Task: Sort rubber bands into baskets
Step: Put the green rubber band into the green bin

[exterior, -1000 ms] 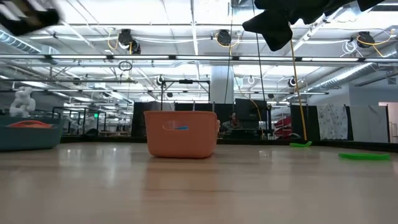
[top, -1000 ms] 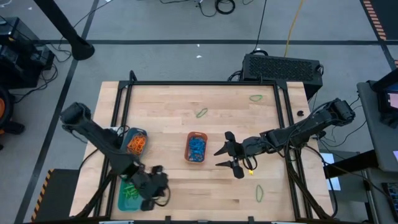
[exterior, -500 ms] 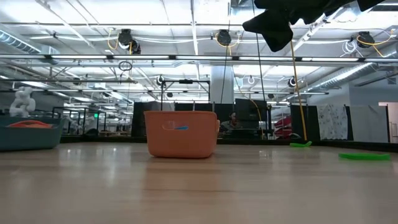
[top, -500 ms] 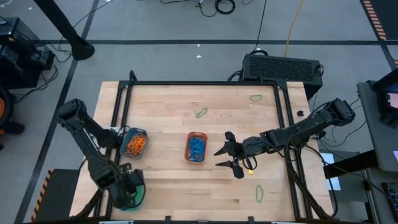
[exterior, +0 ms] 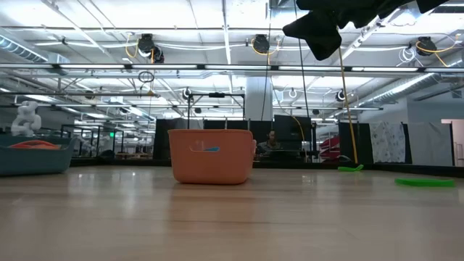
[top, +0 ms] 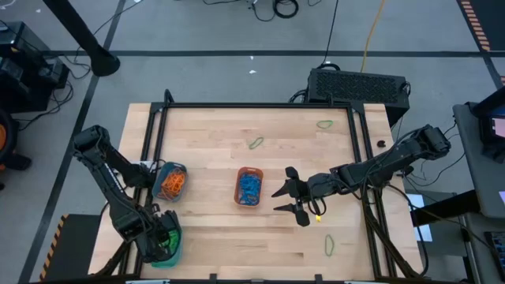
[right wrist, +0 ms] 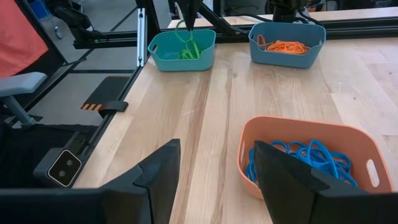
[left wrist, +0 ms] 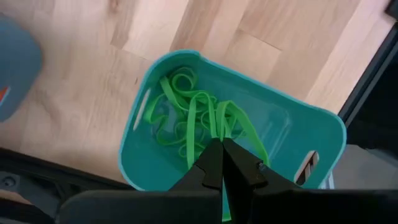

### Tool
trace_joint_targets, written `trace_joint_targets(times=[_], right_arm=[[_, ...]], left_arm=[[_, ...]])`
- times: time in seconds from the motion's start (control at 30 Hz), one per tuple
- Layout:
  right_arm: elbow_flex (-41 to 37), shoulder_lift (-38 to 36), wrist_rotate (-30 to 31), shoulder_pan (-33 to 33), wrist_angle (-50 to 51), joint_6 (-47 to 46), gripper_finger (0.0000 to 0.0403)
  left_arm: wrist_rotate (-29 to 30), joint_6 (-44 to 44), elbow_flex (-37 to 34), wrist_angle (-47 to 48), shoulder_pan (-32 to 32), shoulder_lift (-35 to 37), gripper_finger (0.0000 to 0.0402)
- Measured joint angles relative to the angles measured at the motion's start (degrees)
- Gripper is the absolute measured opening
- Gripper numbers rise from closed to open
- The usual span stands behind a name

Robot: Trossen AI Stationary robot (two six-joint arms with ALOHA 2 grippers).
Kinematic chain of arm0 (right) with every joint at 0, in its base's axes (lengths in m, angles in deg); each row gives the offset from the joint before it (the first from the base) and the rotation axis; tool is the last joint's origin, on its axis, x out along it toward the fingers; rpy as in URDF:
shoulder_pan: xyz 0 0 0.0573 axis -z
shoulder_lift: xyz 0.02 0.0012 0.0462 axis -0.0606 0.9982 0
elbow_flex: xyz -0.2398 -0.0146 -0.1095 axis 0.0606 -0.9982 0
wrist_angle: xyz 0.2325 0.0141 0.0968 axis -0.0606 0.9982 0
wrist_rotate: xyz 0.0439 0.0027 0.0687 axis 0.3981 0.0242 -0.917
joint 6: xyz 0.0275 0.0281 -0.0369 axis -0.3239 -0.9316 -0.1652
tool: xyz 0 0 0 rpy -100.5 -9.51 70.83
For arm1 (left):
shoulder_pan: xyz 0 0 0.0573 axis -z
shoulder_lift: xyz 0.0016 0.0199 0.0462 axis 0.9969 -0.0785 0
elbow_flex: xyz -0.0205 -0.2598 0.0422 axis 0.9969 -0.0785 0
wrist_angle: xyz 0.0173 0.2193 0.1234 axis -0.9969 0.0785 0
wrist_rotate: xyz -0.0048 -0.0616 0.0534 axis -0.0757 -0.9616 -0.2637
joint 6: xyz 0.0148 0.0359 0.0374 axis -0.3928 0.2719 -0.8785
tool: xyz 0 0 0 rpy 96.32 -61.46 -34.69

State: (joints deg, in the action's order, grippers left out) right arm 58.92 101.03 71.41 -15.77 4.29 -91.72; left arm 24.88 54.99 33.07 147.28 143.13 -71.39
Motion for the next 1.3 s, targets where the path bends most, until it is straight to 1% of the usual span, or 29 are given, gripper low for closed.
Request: trace_joint_targets(times=[0.23, 0.63, 0.9, 0.97, 1.2, 1.3], right_arm=[[0.0, 0.0, 0.0, 0.0, 0.0, -0.01, 0.0194], [0.0, 0.0, 0.0, 0.02, 0.0, -0.02, 0.0194], [0.0, 0.0, -0.02, 0.02, 0.02, -0.02, 0.0194], [0.0, 0.0, -0.02, 0.02, 0.0, -0.02, 0.0194], [0.0, 0.0, -0.02, 0.0, 0.02, -0.02, 0.0194], [0.0, 0.0, -0.02, 0.0, 0.0, -0.02, 0.0194]], left_arm=[[0.03, -0.02, 0.0, -0.47, 0.0, -0.02, 0.0023], [0.07, -0.07, 0.0, 0.55, 0.0, -0.06, 0.0027], [-0.11, -0.09, 0.0, 0.56, 0.0, -2.08, 0.0031], [-0.43, -0.1, 0.0, 0.63, 0.0, -2.52, 0.004], [0.07, -0.12, 0.0, 2.9, 0.0, -2.71, 0.0097], [1.26, -0.12, 0.0, 3.83, 0.0, -2.71, 0.0108]])
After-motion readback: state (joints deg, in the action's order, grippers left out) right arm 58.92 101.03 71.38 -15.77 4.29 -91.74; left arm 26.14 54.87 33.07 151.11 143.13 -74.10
